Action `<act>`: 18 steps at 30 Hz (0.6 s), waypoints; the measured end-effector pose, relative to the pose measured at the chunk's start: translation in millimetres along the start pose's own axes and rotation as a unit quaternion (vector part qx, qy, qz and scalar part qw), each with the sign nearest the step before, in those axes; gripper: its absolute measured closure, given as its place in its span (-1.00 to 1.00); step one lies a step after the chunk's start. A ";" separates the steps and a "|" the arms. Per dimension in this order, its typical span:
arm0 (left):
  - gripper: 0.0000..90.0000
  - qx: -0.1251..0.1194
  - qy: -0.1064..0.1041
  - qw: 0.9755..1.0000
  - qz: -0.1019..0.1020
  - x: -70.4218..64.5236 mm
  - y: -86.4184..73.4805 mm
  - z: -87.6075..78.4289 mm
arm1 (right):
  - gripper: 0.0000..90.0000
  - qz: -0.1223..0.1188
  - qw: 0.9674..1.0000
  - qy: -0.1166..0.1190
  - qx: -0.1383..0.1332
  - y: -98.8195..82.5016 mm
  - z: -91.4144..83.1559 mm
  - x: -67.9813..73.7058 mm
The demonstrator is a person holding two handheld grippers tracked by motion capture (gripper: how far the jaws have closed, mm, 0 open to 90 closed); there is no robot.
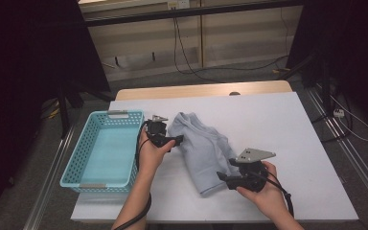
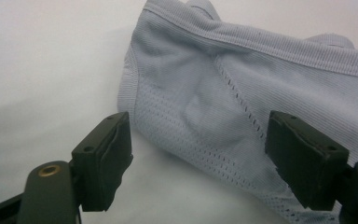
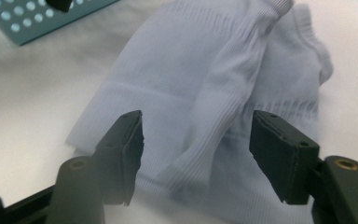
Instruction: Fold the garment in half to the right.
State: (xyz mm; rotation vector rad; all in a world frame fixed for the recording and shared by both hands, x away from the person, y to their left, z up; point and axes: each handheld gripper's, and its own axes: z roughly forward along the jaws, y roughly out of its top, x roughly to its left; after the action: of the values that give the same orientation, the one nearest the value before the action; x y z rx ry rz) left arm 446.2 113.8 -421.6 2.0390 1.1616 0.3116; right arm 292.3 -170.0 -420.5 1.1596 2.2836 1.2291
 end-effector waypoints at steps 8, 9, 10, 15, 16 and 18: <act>-0.50 0.005 0.008 1.000 -0.005 5.0 -4.9 -3.7 | 0.13 0.015 1.000 -0.006 -0.013 16.5 16.3 -17.3; -0.50 0.008 0.007 1.000 -0.005 5.9 -5.6 -4.5 | 0.22 0.016 1.000 -0.008 -0.010 17.3 18.8 -19.0; -0.50 0.005 0.010 1.000 -0.006 6.5 -6.5 -4.7 | 0.30 0.021 1.000 -0.002 -0.008 17.4 21.4 -21.5; -0.50 0.004 0.014 1.000 -0.011 9.6 -9.0 -7.5 | 0.87 0.033 0.999 0.014 0.007 13.5 28.0 -30.8; -0.50 0.006 0.015 1.000 -0.011 10.3 -9.4 -8.0 | 0.91 0.039 0.999 0.018 0.010 12.4 28.1 -33.1; -0.50 0.005 0.015 1.000 -0.015 10.5 -9.9 -8.3 | 0.92 0.040 0.999 0.015 0.007 11.3 25.8 -35.1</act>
State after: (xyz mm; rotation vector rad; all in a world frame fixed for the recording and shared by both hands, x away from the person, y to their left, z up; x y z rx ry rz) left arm 441.3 129.4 -424.5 2.0298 1.2129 0.3232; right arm 335.2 -179.1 -430.4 1.2582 2.2923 1.2698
